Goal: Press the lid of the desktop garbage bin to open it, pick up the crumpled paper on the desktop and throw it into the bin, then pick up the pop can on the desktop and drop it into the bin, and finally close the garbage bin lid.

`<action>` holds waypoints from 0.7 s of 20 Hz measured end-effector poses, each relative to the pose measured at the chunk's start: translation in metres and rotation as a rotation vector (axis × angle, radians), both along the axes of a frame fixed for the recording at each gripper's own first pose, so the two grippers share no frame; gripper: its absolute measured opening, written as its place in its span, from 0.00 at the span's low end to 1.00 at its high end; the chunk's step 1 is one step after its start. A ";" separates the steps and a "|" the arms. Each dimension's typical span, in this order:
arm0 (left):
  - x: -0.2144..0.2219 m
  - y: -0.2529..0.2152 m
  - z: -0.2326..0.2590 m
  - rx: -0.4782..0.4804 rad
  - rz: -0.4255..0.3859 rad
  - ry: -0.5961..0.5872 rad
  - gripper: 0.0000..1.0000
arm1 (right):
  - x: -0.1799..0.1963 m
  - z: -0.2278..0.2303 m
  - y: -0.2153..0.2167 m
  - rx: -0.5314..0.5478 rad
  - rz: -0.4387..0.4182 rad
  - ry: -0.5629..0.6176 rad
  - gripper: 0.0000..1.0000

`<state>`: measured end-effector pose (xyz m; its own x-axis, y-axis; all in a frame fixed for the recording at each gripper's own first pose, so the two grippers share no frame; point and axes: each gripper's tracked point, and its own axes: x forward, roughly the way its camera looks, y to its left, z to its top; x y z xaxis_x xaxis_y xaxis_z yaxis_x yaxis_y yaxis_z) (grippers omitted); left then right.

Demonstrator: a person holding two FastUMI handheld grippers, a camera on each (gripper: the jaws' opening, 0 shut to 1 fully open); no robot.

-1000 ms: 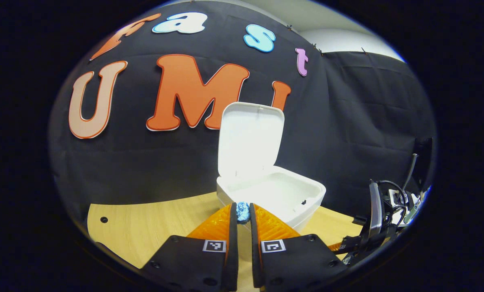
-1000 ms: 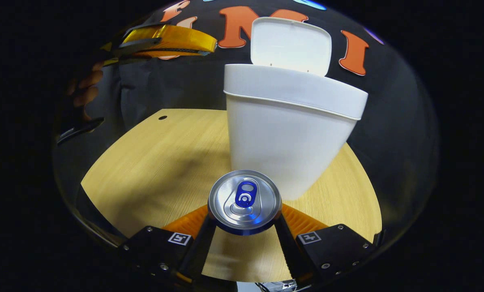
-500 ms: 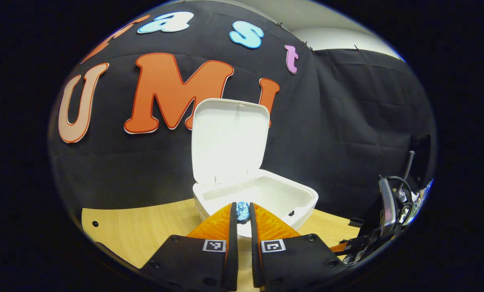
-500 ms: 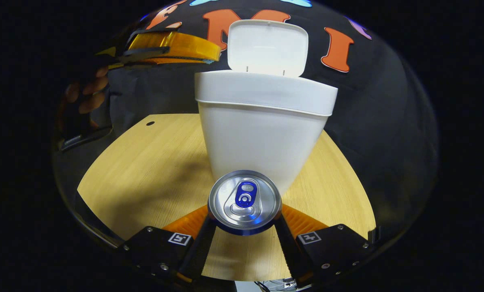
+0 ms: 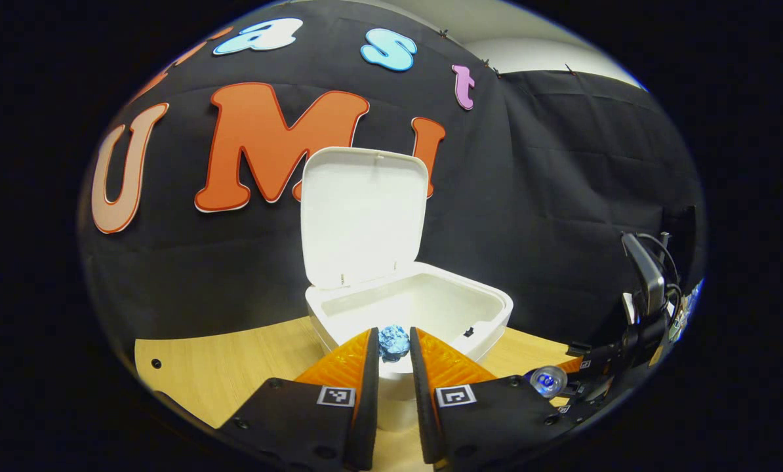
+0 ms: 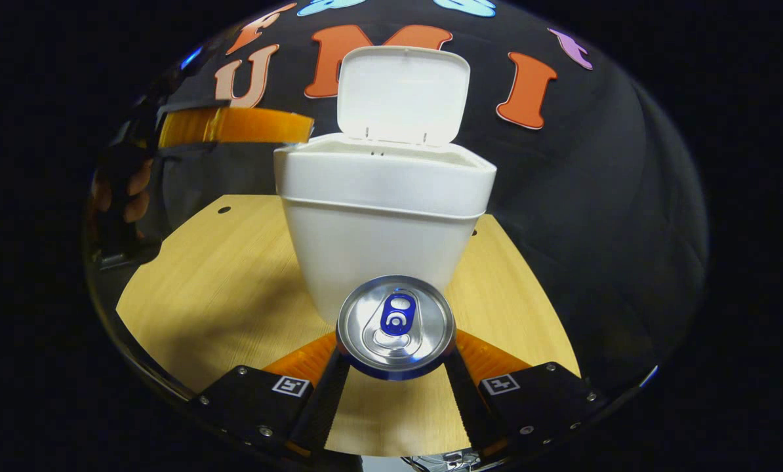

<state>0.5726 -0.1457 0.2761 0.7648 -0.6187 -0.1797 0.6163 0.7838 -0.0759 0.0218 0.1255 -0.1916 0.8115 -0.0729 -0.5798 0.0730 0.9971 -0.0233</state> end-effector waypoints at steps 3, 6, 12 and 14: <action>-0.002 0.004 0.000 0.006 0.005 -0.004 0.42 | 0.006 0.019 -0.011 -0.011 -0.018 -0.032 0.80; -0.006 0.006 -0.001 0.008 0.005 -0.008 0.65 | 0.008 0.046 -0.022 -0.021 -0.024 -0.077 0.80; -0.010 0.030 -0.004 0.032 0.071 -0.030 0.85 | 0.016 0.101 -0.037 -0.049 -0.010 -0.150 0.80; -0.011 0.039 -0.005 0.039 0.095 -0.032 0.96 | 0.018 0.116 -0.038 -0.024 -0.011 -0.167 0.80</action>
